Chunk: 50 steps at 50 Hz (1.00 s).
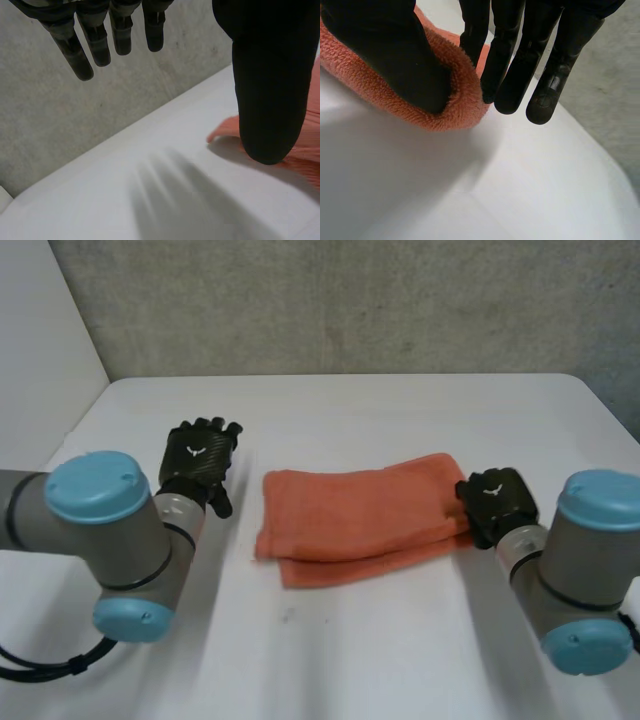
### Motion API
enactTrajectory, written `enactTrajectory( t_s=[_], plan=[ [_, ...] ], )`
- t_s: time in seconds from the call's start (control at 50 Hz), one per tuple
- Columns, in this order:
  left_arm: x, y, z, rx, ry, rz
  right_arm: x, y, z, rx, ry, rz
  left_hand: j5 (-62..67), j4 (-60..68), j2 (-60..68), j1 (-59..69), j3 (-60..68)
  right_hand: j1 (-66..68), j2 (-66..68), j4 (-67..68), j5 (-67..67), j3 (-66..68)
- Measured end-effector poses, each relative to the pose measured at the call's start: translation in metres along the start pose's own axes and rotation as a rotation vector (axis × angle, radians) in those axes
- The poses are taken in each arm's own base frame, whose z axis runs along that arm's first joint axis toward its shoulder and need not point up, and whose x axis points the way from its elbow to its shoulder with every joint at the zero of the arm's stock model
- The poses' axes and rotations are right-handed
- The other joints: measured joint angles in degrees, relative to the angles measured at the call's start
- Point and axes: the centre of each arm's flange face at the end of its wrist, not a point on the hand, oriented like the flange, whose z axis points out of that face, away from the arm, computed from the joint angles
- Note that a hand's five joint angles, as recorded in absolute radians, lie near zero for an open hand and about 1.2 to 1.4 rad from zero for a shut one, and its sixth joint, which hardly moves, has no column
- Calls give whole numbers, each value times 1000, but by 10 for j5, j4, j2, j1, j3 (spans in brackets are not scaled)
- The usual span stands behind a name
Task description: Fold the laundry
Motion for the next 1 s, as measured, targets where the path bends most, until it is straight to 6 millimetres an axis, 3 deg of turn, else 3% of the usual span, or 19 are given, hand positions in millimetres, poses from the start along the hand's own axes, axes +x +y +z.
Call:
enactTrajectory(
  t_s=[0.12,0.2,0.3,0.36,0.38,0.42,0.46,0.5,0.52,0.58,0.6,0.64,0.66,0.7,0.88,0.92,0.94,1.0],
  plan=[
    [-5,-16,-21,22,-1,-2,22,-15,6,39,61,-138,-7,-10,-9,-8,-9,0,0,0,5,2],
    [-7,-20,-28,25,-3,-3,19,-37,10,111,68,-186,-7,-11,-10,-9,-10,8,0,0,5,2],
    [-10,-22,-35,24,-10,-4,-24,-81,4,279,-24,-220,-8,-13,-12,-12,-12,8,2,0,14,2],
    [-12,-23,-38,25,-14,-6,-70,-98,-9,377,-158,-239,-10,-15,-14,-12,-15,20,2,0,17,2],
    [-12,-23,-38,25,-14,-6,-70,-98,-9,377,-158,-239,-10,-15,-14,-12,-15,20,2,0,17,2],
    [-13,-25,-40,29,-16,-15,-117,-102,-29,453,-322,-265,-10,-15,-15,-12,-16,27,7,0,19,2],
    [-13,-25,-40,29,-16,-15,-117,-102,-29,453,-322,-265,-10,-15,-15,-12,-16,27,7,0,19,2],
    [-13,-28,-41,36,-14,-40,-157,-91,-49,481,-479,-295,-10,-18,-17,-17,-18,27,7,0,19,3],
    [-13,-30,-42,40,-13,-53,-166,-86,-54,480,-519,-303,-10,-18,-17,-17,-18,27,7,0,19,3],
    [-12,-33,-42,50,-8,-77,-174,-80,-59,467,-553,-311,-10,-18,-17,-17,-18,7,-19,-27,-5,-25],
    [-11,-36,-42,57,-4,-90,-175,-80,-60,457,-552,-312,-10,-18,-17,-17,-18,-122,-176,-172,-136,-179],
    [-8,-40,-43,70,6,-104,-170,-84,-61,445,-528,-306,-10,-18,-18,-17,-18,-169,-222,-229,-192,-225],
    [-6,-42,-43,77,12,-109,-165,-88,-60,439,-502,-296,-10,-18,-18,-17,-18,-335,-426,-429,-388,-426],
    [-2,-47,-43,94,26,-116,-154,-96,-59,430,-457,-271,-10,-19,-18,-17,-18,-389,-522,-531,-485,-528],
    [25,-73,-39,178,98,-139,-83,-141,-55,423,-302,66,-10,-20,-19,-17,-20,-395,-544,-548,-504,-555],
    [30,-74,-38,183,110,-147,-74,-144,-54,417,-292,113,-10,-20,-19,-17,-20,-395,-544,-548,-504,-555],
    [40,-75,-36,182,137,-171,-53,-146,-49,382,-273,228,-10,-20,-19,-17,-20,-395,-544,-548,-504,-555],
    [51,-71,-33,156,165,-205,-43,-142,-43,344,-271,285,-10,-20,-19,-17,-20,-395,-544,-548,-504,-555]
  ],
)
